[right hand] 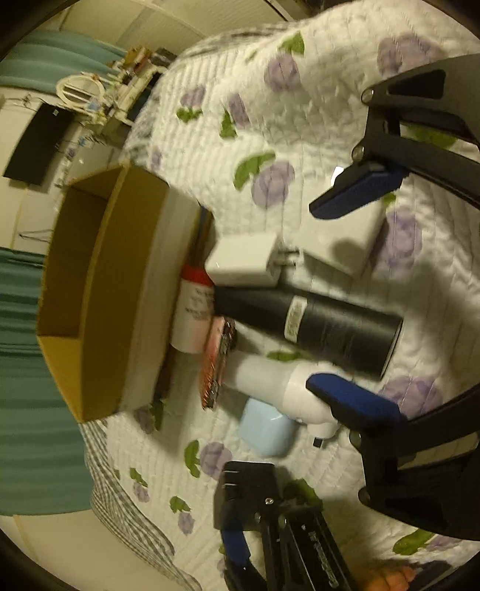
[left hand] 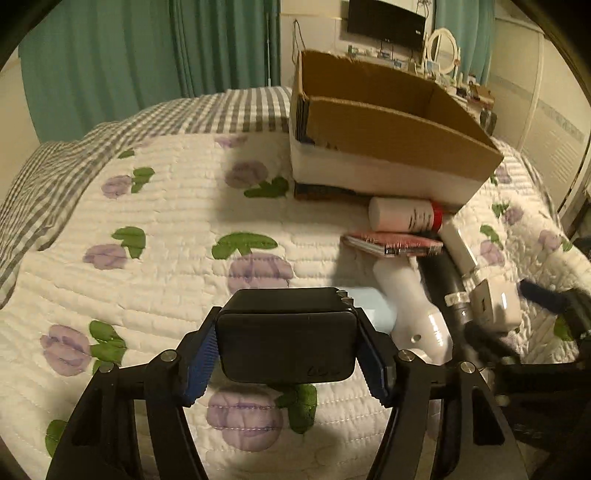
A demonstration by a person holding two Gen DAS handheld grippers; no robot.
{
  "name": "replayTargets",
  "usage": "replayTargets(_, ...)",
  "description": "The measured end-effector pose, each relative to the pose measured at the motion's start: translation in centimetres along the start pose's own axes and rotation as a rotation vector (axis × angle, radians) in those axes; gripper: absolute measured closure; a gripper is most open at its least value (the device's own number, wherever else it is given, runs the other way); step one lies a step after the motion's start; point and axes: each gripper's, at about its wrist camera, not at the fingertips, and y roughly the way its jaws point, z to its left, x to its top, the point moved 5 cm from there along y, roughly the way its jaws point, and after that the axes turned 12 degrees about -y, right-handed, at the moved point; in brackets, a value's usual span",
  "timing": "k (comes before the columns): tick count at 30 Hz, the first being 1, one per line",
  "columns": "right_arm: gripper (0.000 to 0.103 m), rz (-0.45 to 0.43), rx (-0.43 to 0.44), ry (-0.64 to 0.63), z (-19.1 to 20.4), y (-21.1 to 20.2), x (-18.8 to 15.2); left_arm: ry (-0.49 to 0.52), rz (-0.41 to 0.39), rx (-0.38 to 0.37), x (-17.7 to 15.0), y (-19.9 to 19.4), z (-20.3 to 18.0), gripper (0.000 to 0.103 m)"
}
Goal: Organize rigid objects
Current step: 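Grasp the black power bank with the left gripper while the right grasps the black bottle, then carry both into the cardboard box and open both grippers to release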
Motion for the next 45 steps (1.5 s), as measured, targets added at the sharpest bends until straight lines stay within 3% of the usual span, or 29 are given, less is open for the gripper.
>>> replayTargets(2, 0.036, 0.019, 0.016, 0.005, 0.4, 0.9, 0.2, -0.002, -0.003, -0.019, 0.2, -0.2, -0.1, 0.035)
replayTargets(4, 0.042, 0.03, 0.009, 0.001, 0.6, 1.7, 0.5, -0.002, -0.01, -0.031, 0.4, -0.5, -0.2, 0.035)
replayTargets(6, 0.065, 0.036, 0.031, -0.002, 0.9, 2.1, 0.8, -0.006, -0.019, -0.042, 0.5, -0.8, -0.3, 0.035)
replayTargets(16, 0.059, 0.099, 0.024, 0.031, 1.1, 3.6, 1.4, -0.01, -0.027, -0.049, 0.7, -1.1, -0.2, 0.035)
replayTargets(19, 0.055, 0.154, 0.066, 0.094, 0.6, 5.7, 1.4, -0.01, -0.026, -0.046, 0.7, -1.0, -0.2, 0.035)
replayTargets(23, 0.057, 0.134, 0.073, 0.108, 0.4, 6.0, 1.5, -0.014, -0.023, -0.041, 0.6, -0.9, 0.0, 0.035)
replayTargets(28, 0.06, 0.084, 0.098, 0.13, 0.1, 4.5, 0.8, -0.023, -0.033, -0.033, 0.7, -1.3, 0.1, 0.035)
replayTargets(35, 0.066, -0.036, 0.092, 0.09, 0.2, -1.2, 2.0, -0.011, -0.086, -0.032, 1.1, -4.1, -0.7, 0.035)
replayTargets(45, 0.067, -0.181, 0.112, 0.088, -1.3, -8.3, 1.0, -0.007, -0.112, -0.027, 0.9, -7.2, -2.2, 0.035)
